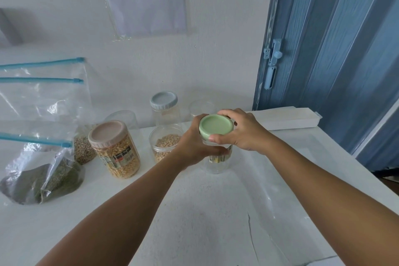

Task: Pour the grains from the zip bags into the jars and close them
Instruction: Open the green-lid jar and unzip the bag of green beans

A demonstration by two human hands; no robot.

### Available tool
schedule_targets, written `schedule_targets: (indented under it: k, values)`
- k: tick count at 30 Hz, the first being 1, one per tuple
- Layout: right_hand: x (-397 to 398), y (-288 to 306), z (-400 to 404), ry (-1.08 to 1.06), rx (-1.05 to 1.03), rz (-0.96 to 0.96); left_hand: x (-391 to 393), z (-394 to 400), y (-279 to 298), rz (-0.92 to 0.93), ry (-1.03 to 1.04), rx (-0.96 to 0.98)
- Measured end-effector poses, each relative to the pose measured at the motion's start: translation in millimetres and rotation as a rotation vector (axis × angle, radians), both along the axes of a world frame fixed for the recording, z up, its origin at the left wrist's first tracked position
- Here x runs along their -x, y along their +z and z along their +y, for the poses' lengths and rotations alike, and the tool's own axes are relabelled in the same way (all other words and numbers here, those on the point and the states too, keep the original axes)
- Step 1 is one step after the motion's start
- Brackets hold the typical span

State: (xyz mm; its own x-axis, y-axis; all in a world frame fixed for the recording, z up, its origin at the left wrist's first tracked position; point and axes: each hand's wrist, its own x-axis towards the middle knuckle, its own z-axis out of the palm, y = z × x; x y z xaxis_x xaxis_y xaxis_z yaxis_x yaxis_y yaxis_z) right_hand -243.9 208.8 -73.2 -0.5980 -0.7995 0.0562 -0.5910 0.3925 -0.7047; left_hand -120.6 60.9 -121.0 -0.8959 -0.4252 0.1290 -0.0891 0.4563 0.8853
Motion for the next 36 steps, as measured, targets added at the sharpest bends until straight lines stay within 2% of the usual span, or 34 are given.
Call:
schedule_targets:
  k: [4, 7, 10, 15, 20, 24, 27, 32, 34, 36]
  values:
    - [-2, 8, 2, 0.021, -0.092, 0.090, 0, 0, -1, -0.003, 0.012, 0.015]
    - [-7, 18, -1, 0.008, -0.208, 0.239, 1, 2, -1, -0.012, 0.030, 0.042]
    - [-13, 16, -5, -0.043, -0.203, 0.328, 0, 4, -4, 0.005, 0.042, 0.057]
    - [-8, 18, -5, 0.001, -0.217, 0.357, 0, 2, -4, -0.001, 0.035, 0.045]
    - [-5, 31, -1, 0.109, -0.344, 0.332, -3, 0, -3, -0.017, 0.030, 0.012]
    - [-17, 29, -6, 0.014, -0.392, 0.367, 0, 2, 0, -0.036, 0.011, 0.028]
    - [-25, 26, -8, -0.054, -0.391, 0.462, 0, 3, 0, -0.033, 0.016, 0.045]
    - [-17, 41, 1, 0.119, -0.434, 0.248, -1, 2, -1, -0.034, 0.014, 0.018]
    - [-20, 39, -1, 0.052, -0.420, 0.279, -1, 4, 0, -0.026, 0.006, 0.042]
    - [-25, 32, -6, -0.046, -0.396, 0.393, -1, 4, -1, -0.014, 0.002, 0.069]
